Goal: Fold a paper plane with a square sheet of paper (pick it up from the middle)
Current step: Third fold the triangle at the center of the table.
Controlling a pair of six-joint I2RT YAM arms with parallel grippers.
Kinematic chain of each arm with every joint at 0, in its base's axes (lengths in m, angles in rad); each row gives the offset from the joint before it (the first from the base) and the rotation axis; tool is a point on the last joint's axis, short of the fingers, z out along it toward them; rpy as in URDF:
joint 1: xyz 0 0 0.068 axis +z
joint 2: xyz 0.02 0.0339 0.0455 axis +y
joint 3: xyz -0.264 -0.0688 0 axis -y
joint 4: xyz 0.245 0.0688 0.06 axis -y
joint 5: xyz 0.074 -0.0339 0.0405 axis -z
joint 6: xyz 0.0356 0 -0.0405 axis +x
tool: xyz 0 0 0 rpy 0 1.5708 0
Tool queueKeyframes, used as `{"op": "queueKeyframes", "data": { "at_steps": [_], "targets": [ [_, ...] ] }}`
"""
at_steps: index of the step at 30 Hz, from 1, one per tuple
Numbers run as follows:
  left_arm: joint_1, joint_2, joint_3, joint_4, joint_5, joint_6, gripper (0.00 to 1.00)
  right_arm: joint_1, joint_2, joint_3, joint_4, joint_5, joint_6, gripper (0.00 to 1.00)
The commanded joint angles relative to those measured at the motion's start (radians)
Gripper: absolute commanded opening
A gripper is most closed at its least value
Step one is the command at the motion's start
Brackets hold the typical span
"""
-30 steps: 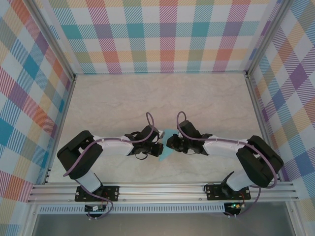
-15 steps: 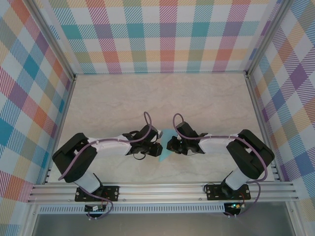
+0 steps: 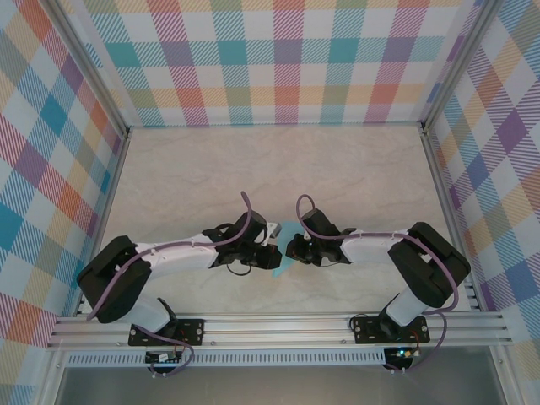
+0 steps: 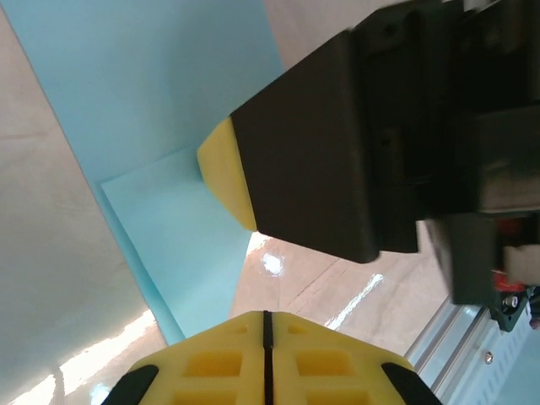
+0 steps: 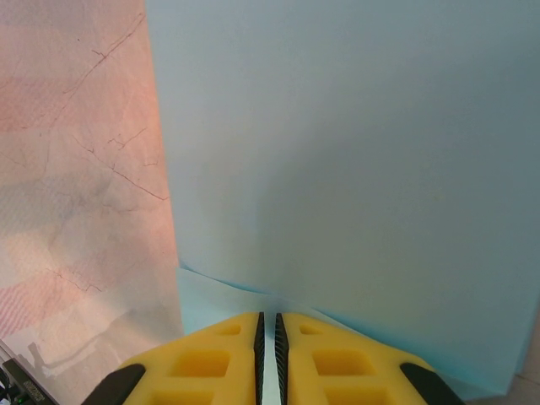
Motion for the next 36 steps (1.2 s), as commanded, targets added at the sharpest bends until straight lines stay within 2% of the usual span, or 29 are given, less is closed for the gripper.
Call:
{"op": "queueKeyframes", "data": {
  "at_steps": [1, 9, 12, 16, 24, 31, 34, 36],
  "targets": [
    [0.004, 0.048, -0.003, 0.057, 0.073, -0.034, 0.08, -0.006, 0.020, 0.004, -0.050, 0.019, -0.015, 0.15],
    [0.003, 0.143, 0.021, -0.006, 0.072, -0.016, 0.08, -0.005, 0.023, 0.009, -0.060, 0.023, -0.019, 0.15],
    [0.003, 0.154, 0.034, -0.075, 0.045, 0.012, 0.09, -0.007, 0.026, 0.013, -0.064, 0.025, -0.021, 0.16],
    [0.003, 0.128, 0.022, -0.134, 0.006, 0.035, 0.09, -0.006, 0.028, 0.022, -0.078, 0.028, -0.024, 0.16],
    [0.003, 0.095, 0.016, -0.250, 0.061, 0.097, 0.13, -0.006, 0.040, 0.032, -0.091, 0.027, -0.029, 0.16],
    [0.003, 0.069, 0.030, -0.359, 0.003, 0.125, 0.15, -0.007, 0.046, 0.041, -0.097, 0.024, -0.029, 0.16],
    [0.003, 0.021, 0.028, -0.342, -0.001, 0.108, 0.15, -0.007, 0.041, 0.045, -0.101, 0.022, -0.033, 0.16],
    [0.002, -0.021, 0.035, -0.333, -0.041, 0.084, 0.15, -0.007, 0.036, 0.047, -0.103, 0.021, -0.035, 0.16]
  ]
}}
